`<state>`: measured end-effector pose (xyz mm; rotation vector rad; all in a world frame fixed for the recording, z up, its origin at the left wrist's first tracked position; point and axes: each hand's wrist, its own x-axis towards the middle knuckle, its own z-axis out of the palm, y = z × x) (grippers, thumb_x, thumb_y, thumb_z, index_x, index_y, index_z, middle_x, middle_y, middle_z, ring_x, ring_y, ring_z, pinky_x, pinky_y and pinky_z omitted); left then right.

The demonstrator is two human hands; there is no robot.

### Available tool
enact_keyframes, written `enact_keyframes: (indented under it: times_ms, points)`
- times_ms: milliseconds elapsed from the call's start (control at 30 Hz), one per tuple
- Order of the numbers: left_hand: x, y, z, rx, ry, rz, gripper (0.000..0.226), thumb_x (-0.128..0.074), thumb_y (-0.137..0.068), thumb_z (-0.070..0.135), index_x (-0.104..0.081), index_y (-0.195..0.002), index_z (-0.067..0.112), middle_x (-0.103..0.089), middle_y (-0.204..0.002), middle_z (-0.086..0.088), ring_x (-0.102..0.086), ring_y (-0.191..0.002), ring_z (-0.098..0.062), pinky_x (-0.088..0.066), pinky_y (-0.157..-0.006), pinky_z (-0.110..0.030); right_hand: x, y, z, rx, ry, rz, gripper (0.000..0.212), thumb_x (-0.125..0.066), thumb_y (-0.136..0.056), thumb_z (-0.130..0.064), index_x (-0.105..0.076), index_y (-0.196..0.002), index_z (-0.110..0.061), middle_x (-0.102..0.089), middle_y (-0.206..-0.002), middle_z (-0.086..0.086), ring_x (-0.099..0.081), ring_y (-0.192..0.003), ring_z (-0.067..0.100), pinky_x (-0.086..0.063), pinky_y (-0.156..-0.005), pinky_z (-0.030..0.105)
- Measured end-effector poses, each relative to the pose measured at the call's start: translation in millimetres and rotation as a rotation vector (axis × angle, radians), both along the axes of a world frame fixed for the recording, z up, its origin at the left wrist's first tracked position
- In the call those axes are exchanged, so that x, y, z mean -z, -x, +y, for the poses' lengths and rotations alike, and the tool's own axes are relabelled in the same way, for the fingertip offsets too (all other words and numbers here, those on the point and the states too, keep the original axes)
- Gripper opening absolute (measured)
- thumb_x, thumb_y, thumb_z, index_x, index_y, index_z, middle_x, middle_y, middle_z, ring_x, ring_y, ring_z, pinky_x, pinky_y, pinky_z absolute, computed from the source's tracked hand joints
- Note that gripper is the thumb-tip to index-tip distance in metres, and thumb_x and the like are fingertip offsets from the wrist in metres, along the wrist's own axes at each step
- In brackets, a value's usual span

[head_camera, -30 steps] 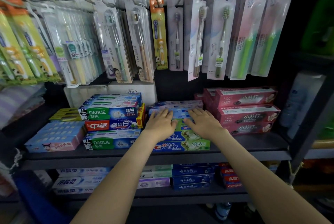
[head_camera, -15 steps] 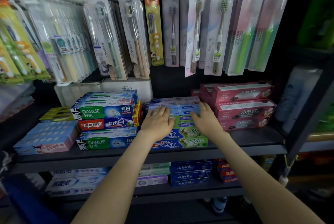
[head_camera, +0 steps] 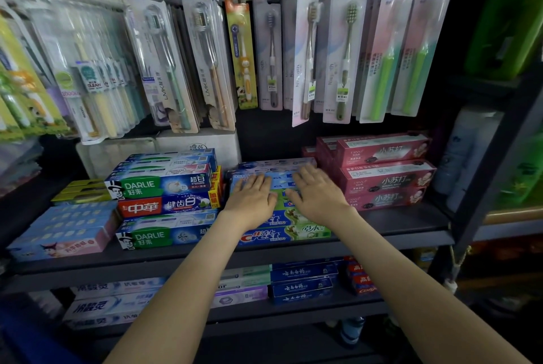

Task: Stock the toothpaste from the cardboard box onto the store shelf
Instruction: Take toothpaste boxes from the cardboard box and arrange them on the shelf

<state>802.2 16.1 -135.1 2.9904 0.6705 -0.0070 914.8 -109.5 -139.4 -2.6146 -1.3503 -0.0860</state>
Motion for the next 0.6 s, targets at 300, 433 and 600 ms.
enact_keyframes:
  times_ms: [300,433,600]
  points:
    - [10,11,-8,0.015,-0.17,-0.244,0.06,-0.011,-0.103,0.04,-0.028,-0.151,0.01,-0.022,-0.159,-0.01,-0.016,-0.148,-0.021,-0.001,-0.119,-0.035,10,8,-10,-0.068,-0.225,-0.021,0.057,-0.025,-0.104,-0.039,-0.021,-0.151,-0.008,-0.02,-0.158,0.01,-0.011,-0.147,0.02,-0.005,-0.119,0.032]
    - [41,30,-31,0.106,-0.381,-0.538,0.062,-0.026,-0.098,0.047,-0.049,-0.139,0.007,-0.044,-0.146,-0.016,-0.039,-0.138,-0.029,-0.016,-0.119,-0.044,43,20,-47,-0.011,-0.476,0.006,0.069,-0.038,-0.1,-0.043,-0.01,-0.153,-0.01,-0.008,-0.16,0.006,-0.002,-0.148,0.018,-0.003,-0.119,0.031]
    - [73,36,-37,0.12,-0.484,-0.399,0.1,-0.061,-0.077,0.067,-0.024,-0.15,0.01,-0.034,-0.153,-0.016,-0.03,-0.143,-0.03,-0.013,-0.116,-0.05,75,13,-67,-0.085,-0.371,0.059,0.091,-0.064,-0.086,-0.043,-0.007,-0.153,-0.019,-0.009,-0.159,0.014,-0.009,-0.146,0.03,-0.02,-0.118,0.047]
